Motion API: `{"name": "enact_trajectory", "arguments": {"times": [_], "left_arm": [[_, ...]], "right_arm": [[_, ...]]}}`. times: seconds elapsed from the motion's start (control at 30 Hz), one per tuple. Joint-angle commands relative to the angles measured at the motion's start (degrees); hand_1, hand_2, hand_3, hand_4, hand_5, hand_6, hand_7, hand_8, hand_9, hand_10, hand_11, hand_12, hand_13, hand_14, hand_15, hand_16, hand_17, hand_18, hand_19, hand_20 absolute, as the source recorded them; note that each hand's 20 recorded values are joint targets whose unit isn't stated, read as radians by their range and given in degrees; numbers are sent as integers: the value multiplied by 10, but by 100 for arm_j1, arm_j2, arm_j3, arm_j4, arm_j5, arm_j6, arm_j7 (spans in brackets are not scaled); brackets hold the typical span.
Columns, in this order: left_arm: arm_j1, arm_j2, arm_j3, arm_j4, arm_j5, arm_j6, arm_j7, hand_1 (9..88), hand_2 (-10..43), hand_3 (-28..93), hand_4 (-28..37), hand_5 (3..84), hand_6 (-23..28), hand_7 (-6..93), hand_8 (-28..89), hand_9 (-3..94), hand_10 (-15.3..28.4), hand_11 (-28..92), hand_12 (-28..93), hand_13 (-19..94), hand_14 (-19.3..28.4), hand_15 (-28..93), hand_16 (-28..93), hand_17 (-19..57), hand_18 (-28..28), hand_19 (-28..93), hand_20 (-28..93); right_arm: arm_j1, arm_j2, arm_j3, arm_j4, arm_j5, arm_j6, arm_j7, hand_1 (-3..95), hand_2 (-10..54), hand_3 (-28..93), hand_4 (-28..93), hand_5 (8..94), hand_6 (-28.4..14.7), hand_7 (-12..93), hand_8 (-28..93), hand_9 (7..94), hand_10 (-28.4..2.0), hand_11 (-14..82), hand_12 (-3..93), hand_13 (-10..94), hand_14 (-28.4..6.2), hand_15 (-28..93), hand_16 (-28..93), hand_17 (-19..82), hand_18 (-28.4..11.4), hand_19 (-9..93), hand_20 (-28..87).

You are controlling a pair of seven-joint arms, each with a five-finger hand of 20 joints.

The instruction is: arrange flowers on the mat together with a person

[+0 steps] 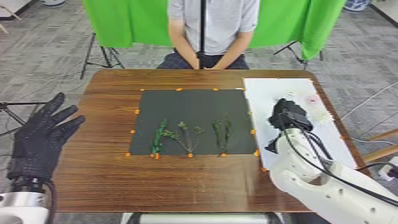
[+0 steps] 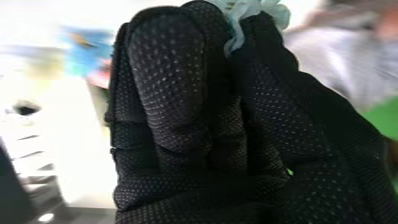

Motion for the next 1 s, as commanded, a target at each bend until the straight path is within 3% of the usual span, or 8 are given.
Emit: {"name": "enact_trajectory", "arguments": {"times": [0.03,0.13,0.23,0.43,0.53,0.67,0.83,1.0], "left_arm": [[-92,-327,-215,-140,409,-233,-278,199,84,738,-266,303,49,102,-83,290,151,189,120,203,214,423,-49,-99,192,373,138],[-180,-394,-251,-152,470,-274,-354,197,83,737,-266,300,48,102,-82,290,152,188,121,203,215,425,-49,-99,192,374,139],[-234,-283,-234,-156,430,-204,-181,197,83,738,-267,300,48,102,-82,290,153,187,122,204,217,428,-48,-98,194,381,143],[-502,-150,-248,-145,446,-139,-68,198,84,736,-270,300,49,101,-82,290,153,186,124,208,224,437,-47,-96,195,395,151],[-948,-56,-63,-38,544,-215,-254,198,84,736,-270,300,49,101,-82,292,155,186,125,210,225,439,-48,-95,195,397,153],[-1286,-4,105,50,622,-290,-405,198,85,734,-267,299,51,98,-82,292,156,181,124,211,228,440,-48,-95,195,400,155],[-1491,29,214,116,643,-346,-433,198,86,734,-263,298,51,95,-81,286,156,174,123,207,230,437,-50,-96,198,401,156],[-1485,19,257,130,667,-452,-457,197,86,734,-258,296,49,94,-79,280,151,171,121,200,220,427,-51,-96,197,400,154]], "right_arm": [[1413,-611,-1020,-629,185,333,-1076,617,-95,654,-283,756,13,397,-8,916,-54,140,382,872,-10,492,250,422,-157,809,-47],[1970,-1104,-1434,-486,623,238,-1509,615,-95,657,-283,755,13,398,-6,915,-54,140,385,871,-10,493,252,418,-155,812,-46],[2333,-1645,-1676,-190,906,129,-1905,612,-95,661,-283,753,13,400,-5,913,-54,141,387,866,-10,498,253,411,-154,814,-44],[2998,-2612,-2308,590,1326,91,-2230,608,-95,664,-283,751,14,404,-4,911,-52,142,387,863,-11,505,250,401,-155,817,-37],[3399,-2866,-2811,908,1549,264,-2095,607,-95,665,-283,747,15,408,-4,910,-52,145,388,862,-13,511,247,399,-155,818,-33],[3804,-3117,-3460,1146,1865,351,-2008,604,-95,667,-283,742,17,415,-9,909,-50,147,389,860,-14,519,241,389,-154,820,-26],[4111,-3365,-4104,1353,1935,299,-1911,602,-95,667,-283,742,20,414,-24,905,-47,151,390,855,-14,530,234,381,-154,818,-17],[4168,-3473,-4391,1565,2046,178,-1793,601,-95,662,-283,740,25,409,-31,903,-45,152,388,854,-15,535,227,378,-154,816,-10]]}}
